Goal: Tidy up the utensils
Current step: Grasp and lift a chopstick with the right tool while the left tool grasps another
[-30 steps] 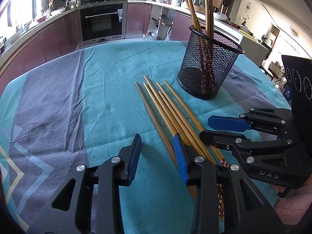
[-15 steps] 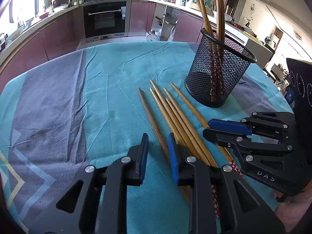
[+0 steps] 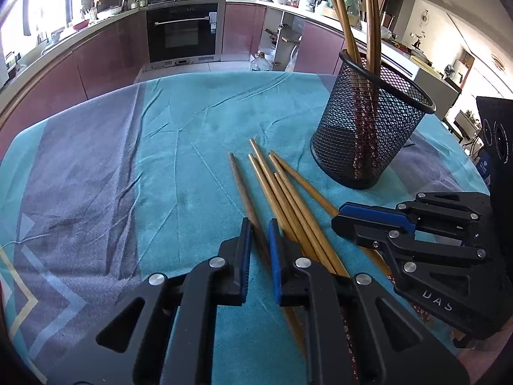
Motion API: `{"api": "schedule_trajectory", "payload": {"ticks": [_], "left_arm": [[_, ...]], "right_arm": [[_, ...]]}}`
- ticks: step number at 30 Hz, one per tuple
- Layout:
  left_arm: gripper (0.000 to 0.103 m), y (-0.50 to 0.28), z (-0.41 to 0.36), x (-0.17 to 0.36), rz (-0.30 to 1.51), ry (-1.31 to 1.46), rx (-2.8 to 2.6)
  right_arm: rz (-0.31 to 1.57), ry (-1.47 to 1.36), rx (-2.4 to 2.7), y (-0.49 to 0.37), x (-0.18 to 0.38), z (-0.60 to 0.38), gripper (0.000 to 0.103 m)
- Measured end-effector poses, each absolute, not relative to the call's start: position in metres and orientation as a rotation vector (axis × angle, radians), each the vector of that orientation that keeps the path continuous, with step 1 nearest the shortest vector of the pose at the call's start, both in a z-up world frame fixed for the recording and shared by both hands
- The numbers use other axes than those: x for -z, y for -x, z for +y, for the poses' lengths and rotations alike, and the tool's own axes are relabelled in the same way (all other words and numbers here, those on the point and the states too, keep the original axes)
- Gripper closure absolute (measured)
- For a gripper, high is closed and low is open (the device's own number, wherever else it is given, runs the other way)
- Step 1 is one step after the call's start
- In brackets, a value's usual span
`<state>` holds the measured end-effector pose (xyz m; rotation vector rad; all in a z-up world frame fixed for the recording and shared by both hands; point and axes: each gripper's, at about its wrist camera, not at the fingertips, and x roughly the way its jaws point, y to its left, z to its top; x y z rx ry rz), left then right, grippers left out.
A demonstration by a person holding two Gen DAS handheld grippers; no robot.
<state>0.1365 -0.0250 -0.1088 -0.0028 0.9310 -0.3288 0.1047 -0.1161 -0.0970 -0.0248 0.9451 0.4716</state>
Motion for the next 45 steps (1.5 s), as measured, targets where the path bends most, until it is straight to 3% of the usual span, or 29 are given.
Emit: {"api": "schedule_trajectory", "payload": {"ticks": [25,45], "left_arm": [[0.095,-0.12,-0.015,0.085,0.889,0.083,0.374],[0.096,-0.102,-0.002,0.039,0.791,0.177,0.485]], "right_arm": [[0.91,-0.098,-0.566,-0.092,0.076,-0.137,0.098],[0.773,-0.168,-0.618,-0.073,0.035,-0.163,0.098]]}}
